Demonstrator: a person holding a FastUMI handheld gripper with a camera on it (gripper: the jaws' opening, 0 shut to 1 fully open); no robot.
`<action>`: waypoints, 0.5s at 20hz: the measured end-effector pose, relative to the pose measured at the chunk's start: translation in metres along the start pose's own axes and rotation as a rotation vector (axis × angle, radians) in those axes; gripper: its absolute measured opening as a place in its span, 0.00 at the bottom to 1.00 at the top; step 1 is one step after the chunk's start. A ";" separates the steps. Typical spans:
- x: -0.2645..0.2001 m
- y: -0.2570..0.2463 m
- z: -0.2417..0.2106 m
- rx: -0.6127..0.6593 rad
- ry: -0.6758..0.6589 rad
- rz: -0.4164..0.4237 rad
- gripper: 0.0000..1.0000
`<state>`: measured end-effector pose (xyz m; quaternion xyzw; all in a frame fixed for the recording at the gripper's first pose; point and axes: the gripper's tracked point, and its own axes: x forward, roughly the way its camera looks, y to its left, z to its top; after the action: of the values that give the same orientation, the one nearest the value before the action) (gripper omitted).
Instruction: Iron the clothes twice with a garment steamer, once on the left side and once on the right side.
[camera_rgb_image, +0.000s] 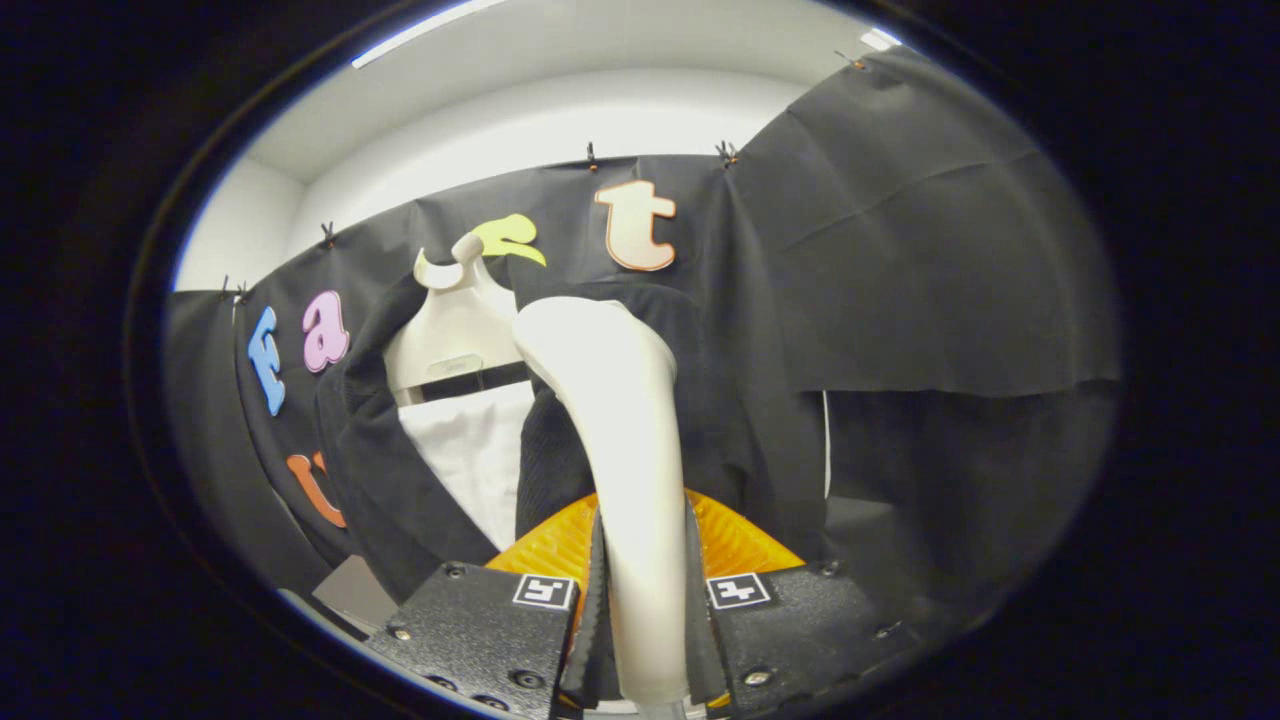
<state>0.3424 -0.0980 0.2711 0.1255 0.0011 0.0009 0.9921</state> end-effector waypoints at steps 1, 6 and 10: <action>0.003 0.001 -0.002 -0.010 0.002 -0.007 0.35; 0.007 -0.005 -0.011 -0.055 0.000 -0.056 0.35; 0.002 -0.010 -0.028 -0.071 0.020 -0.090 0.35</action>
<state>0.3439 -0.1003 0.2415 0.0899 0.0168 -0.0423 0.9949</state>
